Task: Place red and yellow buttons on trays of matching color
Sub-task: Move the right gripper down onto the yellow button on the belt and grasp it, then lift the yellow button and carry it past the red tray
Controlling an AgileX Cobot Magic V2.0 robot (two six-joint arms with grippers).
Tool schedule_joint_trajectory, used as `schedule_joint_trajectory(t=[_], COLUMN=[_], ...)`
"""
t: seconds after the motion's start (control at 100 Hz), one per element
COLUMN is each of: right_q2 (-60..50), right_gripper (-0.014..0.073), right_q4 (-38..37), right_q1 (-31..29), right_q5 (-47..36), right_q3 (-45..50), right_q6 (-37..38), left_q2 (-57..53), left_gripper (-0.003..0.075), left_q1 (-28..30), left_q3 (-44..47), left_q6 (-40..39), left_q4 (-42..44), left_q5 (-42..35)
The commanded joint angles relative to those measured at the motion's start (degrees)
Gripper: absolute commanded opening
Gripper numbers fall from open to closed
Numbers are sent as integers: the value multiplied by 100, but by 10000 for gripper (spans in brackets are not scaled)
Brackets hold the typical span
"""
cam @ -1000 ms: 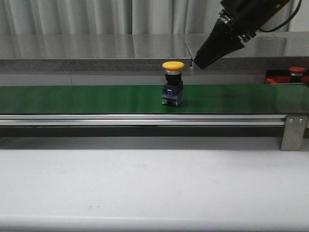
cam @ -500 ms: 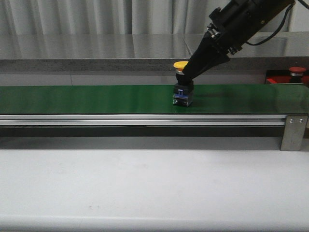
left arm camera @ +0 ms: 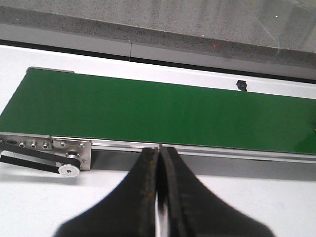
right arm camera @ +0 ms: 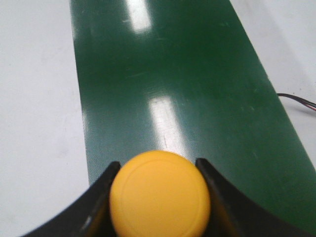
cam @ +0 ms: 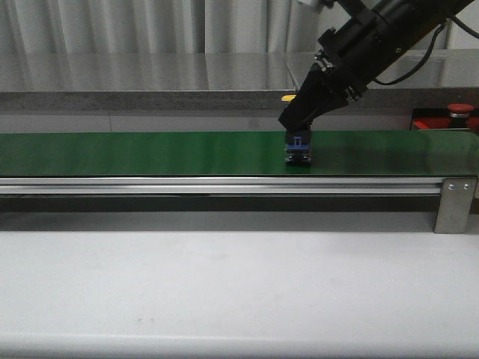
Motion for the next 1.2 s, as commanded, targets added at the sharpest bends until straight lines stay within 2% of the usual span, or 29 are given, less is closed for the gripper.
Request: schedule_joint_trajectory(t=[0.0,0.18,0.34,0.48,0.68,0.83,1.0,1.19], right_q2=[-413,-940,-1576,-2154,-3057,-3674,-4179,-4273], right_gripper=[199,199,199,199,198,175,127,127], right_q4=[222,-435,-495,-489,-358,-210,261,519], right_q1=[-31,-143,-513,-1093,-2292,-3282,-4299,-4727], right_q5=[118,104,378,423,231,-215,-1234,-2106], right_q3=[-115,-115,-115,28,744,1420,2232,3014], right_q6=[143,695,961,1119,1355,1528,1510,1431], left_q2=[11,11,11,11,11,11,11,11], left_gripper=[-20,-20,-20,-20,-20,-20,-20,-20], left_q1=[-39,-39,-39,-39,-39,-39,-39,-39], left_q3=[-158,-158,-158,-158,-158,-158,-158,-158], left_q6=[-2,-2,-2,-2,-2,-2,-2,-2], left_q4=[-139,-139,-139,-139,-139,-139,-139,-139], left_q5=[-333,-333,-333,-333,-333,-333,-333,-333])
